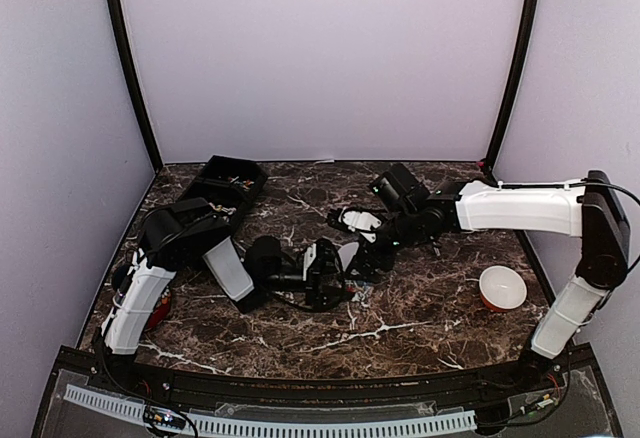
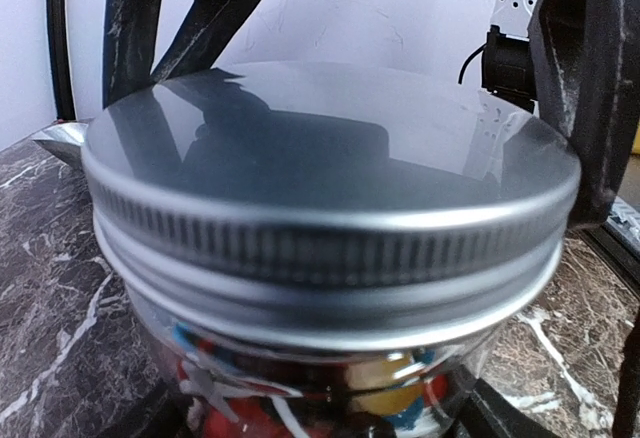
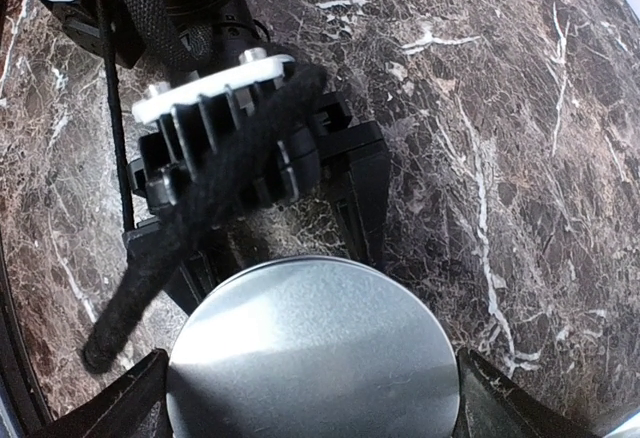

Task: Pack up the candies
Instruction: Rotate the box lid from the packing box.

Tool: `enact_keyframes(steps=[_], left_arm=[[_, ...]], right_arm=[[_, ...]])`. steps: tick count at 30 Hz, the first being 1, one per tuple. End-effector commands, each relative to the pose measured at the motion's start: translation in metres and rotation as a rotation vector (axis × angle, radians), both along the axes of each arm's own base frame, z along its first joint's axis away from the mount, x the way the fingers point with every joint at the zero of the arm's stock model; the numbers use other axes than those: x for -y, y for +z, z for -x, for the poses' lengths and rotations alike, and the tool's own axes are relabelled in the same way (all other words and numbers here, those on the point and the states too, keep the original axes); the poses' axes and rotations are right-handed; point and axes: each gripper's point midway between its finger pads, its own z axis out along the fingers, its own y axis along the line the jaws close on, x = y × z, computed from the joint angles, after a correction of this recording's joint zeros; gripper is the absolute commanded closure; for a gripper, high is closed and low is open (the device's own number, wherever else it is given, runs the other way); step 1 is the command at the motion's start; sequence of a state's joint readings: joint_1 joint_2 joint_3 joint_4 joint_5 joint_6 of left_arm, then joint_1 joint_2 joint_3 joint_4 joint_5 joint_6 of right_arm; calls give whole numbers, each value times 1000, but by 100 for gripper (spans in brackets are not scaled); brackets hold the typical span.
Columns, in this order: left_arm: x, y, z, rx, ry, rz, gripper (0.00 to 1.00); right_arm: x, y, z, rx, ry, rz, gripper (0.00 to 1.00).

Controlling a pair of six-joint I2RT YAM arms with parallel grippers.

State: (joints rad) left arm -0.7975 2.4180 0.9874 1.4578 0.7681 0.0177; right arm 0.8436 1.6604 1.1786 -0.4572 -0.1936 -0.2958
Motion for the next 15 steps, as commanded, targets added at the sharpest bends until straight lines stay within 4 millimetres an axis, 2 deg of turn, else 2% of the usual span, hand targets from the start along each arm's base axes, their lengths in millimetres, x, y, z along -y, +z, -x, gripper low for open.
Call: enact_keyframes(steps=[1, 8, 15], left_arm=[[-9, -42, 19, -118, -97, -79, 23], [-8, -44, 25, -137, -142, -78, 23], [-10, -43, 10, -123, -47, -75, 23]], right_arm=[[15, -5, 2, 3, -9, 64, 8], [19, -10, -3, 24, -13, 95, 7], [18, -12, -4, 5, -55, 56, 7]])
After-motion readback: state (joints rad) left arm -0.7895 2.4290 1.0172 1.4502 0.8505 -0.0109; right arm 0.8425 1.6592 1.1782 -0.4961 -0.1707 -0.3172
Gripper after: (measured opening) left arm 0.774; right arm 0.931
